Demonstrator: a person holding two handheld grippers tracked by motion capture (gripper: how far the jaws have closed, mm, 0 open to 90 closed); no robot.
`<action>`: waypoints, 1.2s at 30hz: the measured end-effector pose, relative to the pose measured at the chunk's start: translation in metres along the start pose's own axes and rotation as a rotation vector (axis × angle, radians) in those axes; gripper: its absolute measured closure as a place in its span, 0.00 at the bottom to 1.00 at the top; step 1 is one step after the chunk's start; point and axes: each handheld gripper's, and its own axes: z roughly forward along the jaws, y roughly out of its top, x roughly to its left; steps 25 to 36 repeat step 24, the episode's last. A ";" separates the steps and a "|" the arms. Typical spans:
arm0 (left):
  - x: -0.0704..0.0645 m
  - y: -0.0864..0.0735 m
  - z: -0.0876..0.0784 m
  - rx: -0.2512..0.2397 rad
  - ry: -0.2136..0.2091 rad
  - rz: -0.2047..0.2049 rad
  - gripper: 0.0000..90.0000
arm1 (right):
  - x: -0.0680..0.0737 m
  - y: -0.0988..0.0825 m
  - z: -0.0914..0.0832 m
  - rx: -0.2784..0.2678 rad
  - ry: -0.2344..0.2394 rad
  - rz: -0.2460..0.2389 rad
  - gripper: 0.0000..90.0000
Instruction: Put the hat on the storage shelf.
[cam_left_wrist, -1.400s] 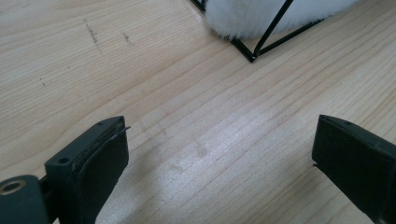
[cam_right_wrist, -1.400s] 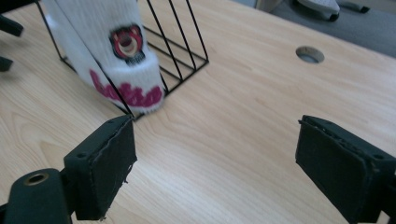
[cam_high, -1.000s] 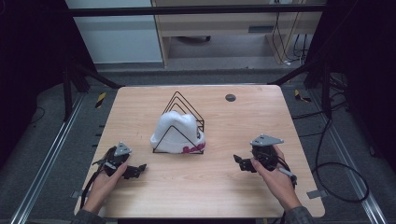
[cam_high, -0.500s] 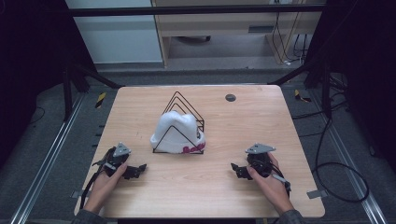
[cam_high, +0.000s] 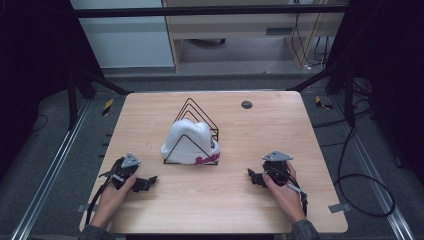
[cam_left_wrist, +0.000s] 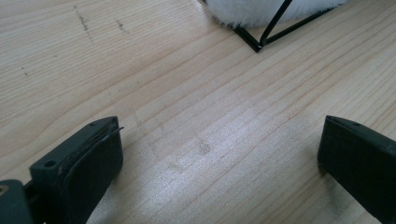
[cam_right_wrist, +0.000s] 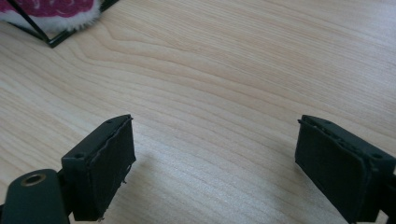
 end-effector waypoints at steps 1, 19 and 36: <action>0.000 0.000 0.000 -0.001 0.000 0.000 0.00 | -0.001 0.000 0.001 0.003 -0.003 -0.002 0.13; -0.001 -0.002 -0.002 0.003 0.002 0.002 0.00 | 0.006 -0.003 0.001 0.044 -0.044 0.018 0.11; -0.002 -0.004 -0.003 -0.001 0.004 0.000 0.00 | 0.008 -0.003 0.000 0.043 -0.059 0.025 0.11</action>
